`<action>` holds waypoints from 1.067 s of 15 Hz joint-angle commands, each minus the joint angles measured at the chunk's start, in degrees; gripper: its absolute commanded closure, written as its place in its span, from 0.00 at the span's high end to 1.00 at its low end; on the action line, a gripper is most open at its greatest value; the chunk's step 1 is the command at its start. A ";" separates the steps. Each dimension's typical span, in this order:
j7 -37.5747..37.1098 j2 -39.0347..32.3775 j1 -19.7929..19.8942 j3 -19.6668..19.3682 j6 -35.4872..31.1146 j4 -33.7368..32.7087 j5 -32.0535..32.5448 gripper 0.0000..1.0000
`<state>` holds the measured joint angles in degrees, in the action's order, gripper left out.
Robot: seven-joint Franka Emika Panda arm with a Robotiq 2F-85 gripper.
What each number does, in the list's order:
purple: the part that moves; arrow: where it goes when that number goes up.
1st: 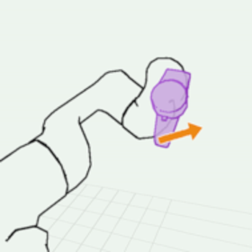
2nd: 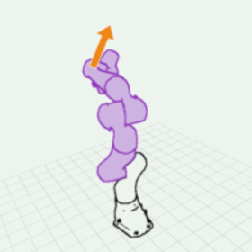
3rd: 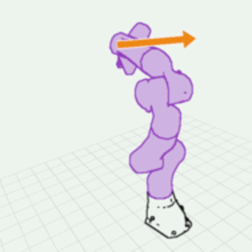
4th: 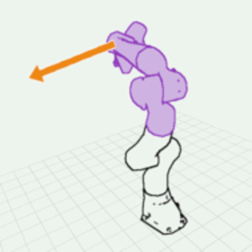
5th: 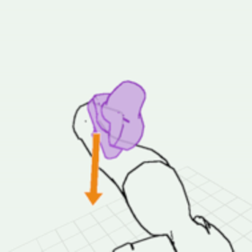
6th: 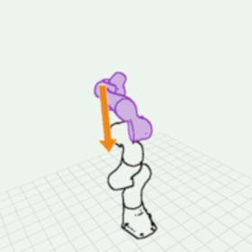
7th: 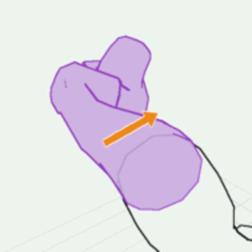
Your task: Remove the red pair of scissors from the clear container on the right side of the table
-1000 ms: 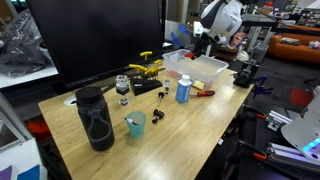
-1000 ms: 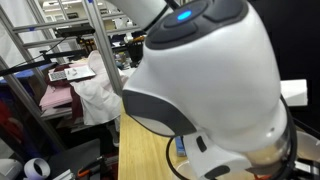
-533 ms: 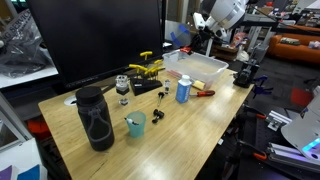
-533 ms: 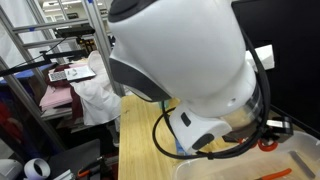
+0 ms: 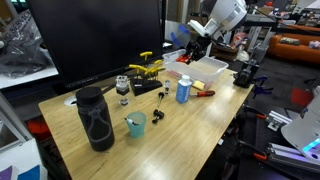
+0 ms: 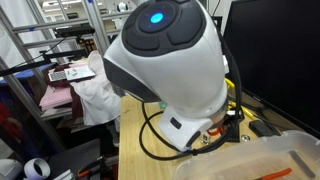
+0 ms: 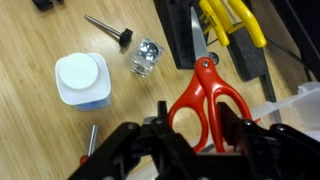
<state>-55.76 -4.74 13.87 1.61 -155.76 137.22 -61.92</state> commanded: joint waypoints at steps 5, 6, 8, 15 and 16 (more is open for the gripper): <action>7.99 1.59 -6.10 -4.21 12.16 0.19 5.83 0.26; 8.75 1.64 -6.54 -4.37 13.41 0.29 7.41 0.26; 10.70 1.97 -7.49 -4.21 14.91 0.51 10.51 0.26; 16.76 3.22 -11.04 -3.25 14.36 0.87 16.58 0.26; 17.20 3.17 -11.47 -3.13 13.63 0.96 17.13 0.26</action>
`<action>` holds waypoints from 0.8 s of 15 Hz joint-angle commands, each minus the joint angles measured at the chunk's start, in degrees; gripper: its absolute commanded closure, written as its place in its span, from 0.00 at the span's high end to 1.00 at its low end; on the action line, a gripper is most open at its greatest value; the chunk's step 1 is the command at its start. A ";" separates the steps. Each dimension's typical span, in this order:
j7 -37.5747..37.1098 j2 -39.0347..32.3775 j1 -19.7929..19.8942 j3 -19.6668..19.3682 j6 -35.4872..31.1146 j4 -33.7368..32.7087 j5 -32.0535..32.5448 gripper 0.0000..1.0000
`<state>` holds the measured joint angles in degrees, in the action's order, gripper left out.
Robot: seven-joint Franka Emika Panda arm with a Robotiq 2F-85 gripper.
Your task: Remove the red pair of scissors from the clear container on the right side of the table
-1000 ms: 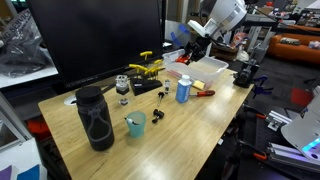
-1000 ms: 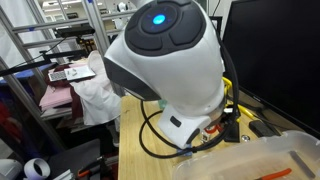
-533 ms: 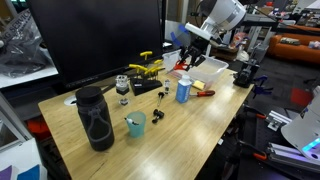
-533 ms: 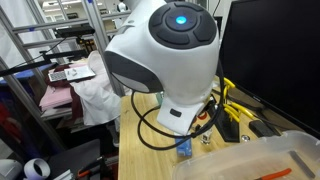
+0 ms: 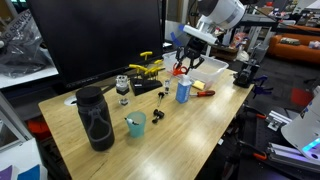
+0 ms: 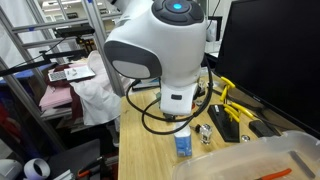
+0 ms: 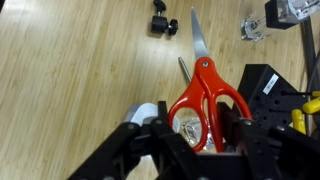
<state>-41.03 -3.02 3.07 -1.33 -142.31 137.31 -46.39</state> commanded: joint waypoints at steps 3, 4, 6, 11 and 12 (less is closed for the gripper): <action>1.93 0.06 -1.12 -0.24 -0.04 -0.04 1.11 0.51; 2.29 0.06 -1.19 -0.23 -0.09 -0.04 1.21 0.51; 2.58 0.06 -1.19 -0.23 -0.11 -0.04 1.26 0.51; 5.09 -0.43 -2.72 1.22 2.00 -0.18 2.33 0.26; 5.08 -0.54 -3.57 1.84 2.28 -0.21 3.13 0.26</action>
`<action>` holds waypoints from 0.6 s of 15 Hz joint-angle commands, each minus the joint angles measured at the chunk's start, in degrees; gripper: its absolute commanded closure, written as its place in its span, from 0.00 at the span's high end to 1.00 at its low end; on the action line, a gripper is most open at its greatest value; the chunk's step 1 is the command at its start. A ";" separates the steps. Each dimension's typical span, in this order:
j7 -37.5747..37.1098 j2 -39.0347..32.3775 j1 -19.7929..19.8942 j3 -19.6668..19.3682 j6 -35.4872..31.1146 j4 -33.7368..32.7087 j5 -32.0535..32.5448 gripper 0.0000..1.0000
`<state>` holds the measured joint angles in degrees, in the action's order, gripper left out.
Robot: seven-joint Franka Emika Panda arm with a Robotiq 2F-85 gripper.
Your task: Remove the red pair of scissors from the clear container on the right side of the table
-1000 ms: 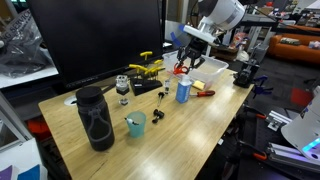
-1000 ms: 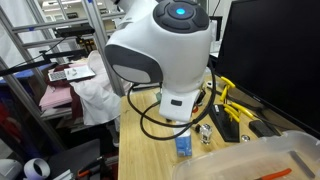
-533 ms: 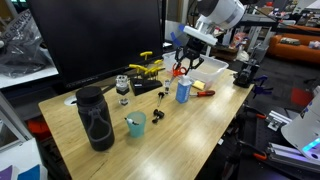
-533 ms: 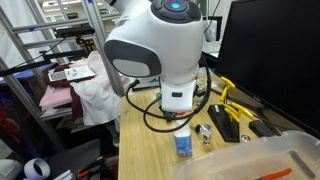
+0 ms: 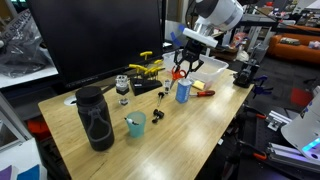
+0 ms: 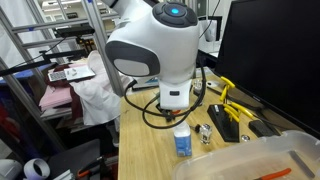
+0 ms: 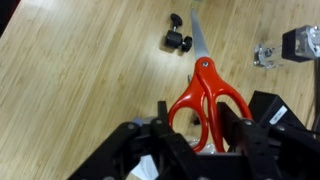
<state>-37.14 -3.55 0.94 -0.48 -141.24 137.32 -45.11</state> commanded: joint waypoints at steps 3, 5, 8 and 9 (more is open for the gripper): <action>0.40 -1.81 -3.74 2.57 2.29 -0.96 5.84 0.26; 1.02 -3.84 -4.32 2.87 4.05 -1.61 7.75 0.26; 4.14 -7.64 -3.77 2.77 7.50 -2.94 7.26 0.26; 5.79 -9.31 -3.32 2.69 9.03 -3.68 6.40 0.26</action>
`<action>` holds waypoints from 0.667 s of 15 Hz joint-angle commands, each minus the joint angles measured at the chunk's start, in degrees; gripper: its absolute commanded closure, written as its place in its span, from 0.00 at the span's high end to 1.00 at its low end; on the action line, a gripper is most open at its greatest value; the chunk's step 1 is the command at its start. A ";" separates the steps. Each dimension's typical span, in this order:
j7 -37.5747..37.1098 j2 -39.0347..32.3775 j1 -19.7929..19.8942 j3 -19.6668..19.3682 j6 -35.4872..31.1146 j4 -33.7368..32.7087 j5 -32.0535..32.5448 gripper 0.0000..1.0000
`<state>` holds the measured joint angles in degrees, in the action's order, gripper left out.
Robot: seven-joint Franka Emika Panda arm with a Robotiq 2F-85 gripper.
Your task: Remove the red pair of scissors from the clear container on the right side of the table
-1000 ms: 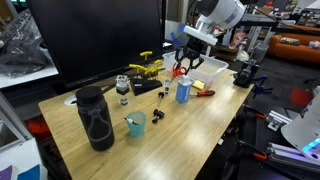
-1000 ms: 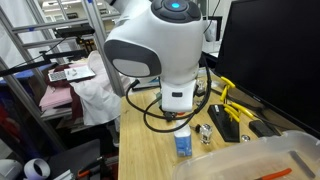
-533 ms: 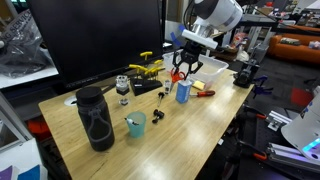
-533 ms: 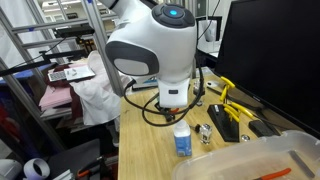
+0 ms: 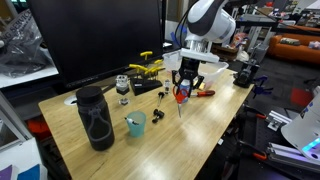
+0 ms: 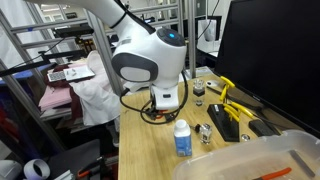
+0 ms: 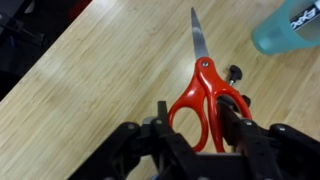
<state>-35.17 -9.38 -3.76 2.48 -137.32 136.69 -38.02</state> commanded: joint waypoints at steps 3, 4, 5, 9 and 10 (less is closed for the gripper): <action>7.74 -7.38 2.36 -0.75 9.39 -5.12 -1.15 0.26; 8.42 -8.58 2.57 -0.96 10.67 -5.92 -0.77 0.26; 8.99 -9.57 2.79 -1.09 11.89 -6.64 -0.55 0.26; 10.09 -13.31 2.95 -1.75 15.79 -9.76 0.33 0.26; 9.83 -13.99 2.72 -1.93 15.97 -10.34 0.71 0.26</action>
<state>-26.24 -21.28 -1.47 0.93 -124.92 129.20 -38.16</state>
